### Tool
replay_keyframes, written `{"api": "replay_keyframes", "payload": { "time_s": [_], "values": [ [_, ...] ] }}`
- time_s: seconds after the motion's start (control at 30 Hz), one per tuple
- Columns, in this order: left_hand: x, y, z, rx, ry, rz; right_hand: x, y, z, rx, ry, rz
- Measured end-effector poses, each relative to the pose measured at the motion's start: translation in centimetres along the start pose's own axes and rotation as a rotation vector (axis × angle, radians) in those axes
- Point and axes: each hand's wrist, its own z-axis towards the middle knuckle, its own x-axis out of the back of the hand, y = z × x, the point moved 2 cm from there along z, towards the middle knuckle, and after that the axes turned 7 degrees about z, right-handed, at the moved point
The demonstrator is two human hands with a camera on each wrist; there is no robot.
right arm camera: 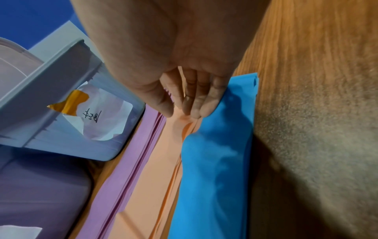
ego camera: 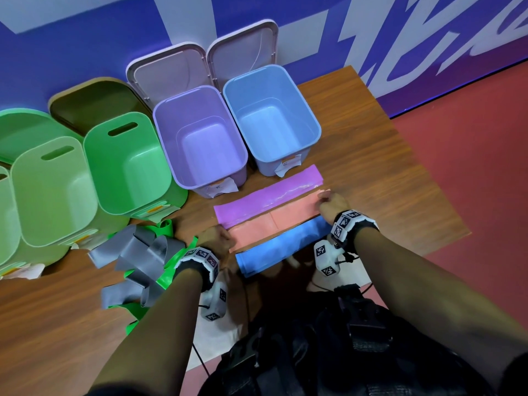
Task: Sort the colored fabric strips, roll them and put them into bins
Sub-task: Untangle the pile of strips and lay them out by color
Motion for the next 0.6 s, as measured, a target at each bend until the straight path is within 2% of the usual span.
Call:
{"api": "replay_keyframes", "payload": {
  "time_s": [0.17,0.33,0.6],
  "values": [
    [0.0,0.4,0.1,0.019,0.059,0.032,-0.5,0.1,-0.4,0.002,-0.029,0.048],
    [0.3,0.1,-0.3,-0.026,0.043,0.015,-0.4,0.4,-0.7,0.03,0.011,0.122],
    [1.2,-0.5,-1.2,-0.068,0.034,-0.219,-1.3,-0.6,-2.2,0.104,-0.03,0.102]
  ]
}}
